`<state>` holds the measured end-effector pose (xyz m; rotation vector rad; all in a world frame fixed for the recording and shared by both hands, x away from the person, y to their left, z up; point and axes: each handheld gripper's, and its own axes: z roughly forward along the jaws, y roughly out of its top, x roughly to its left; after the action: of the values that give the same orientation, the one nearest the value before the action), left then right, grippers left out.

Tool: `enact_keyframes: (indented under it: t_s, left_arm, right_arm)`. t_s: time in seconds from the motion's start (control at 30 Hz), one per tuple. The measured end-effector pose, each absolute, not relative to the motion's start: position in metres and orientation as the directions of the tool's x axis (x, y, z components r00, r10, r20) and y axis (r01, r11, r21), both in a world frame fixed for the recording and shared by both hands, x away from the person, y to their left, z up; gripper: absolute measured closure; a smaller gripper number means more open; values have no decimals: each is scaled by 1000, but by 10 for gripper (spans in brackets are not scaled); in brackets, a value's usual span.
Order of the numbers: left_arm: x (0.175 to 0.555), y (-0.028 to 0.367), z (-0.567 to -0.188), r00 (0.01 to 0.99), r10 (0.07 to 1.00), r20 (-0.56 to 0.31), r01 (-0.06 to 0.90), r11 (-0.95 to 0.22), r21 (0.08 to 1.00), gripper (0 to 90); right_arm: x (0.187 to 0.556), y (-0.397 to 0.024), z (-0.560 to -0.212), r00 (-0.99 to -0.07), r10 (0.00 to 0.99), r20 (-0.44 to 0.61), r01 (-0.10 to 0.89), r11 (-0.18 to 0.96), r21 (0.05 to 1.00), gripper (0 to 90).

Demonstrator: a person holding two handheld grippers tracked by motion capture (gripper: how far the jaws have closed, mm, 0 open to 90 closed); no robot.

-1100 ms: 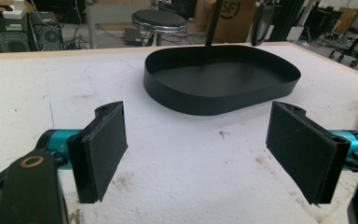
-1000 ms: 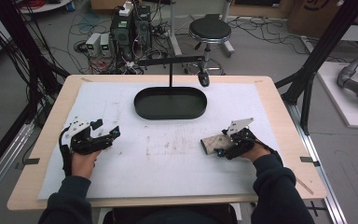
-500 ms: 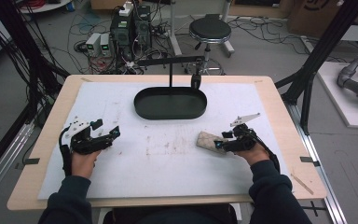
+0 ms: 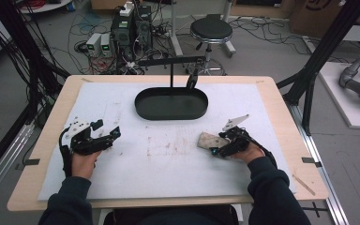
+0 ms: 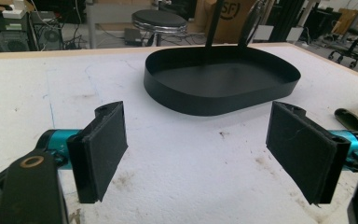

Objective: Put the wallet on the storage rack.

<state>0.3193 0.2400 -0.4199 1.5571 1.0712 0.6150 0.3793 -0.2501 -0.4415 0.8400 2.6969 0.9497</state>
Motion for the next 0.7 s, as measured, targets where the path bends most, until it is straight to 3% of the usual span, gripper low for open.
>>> enact_keyframes:
  t_s: [0.13,0.23,0.3,0.7]
  left_arm:
    - [319,240,-420,457,876,-156,308,8,951,201]
    - [319,240,-420,458,876,-153,309,5,951,201]
    - [319,240,-420,459,876,-152,309,3,951,201]
    - [319,239,-420,456,877,-152,311,3,950,201]
  right_arm:
    - [377,-243,-443,-820,572,-18,444,655,612,203]
    - [375,-245,-443,-810,586,-19,451,644,618,306]
    - [374,-249,-444,-801,599,1,462,617,637,327]
    - [369,-248,-446,-787,617,-17,463,607,646,331]
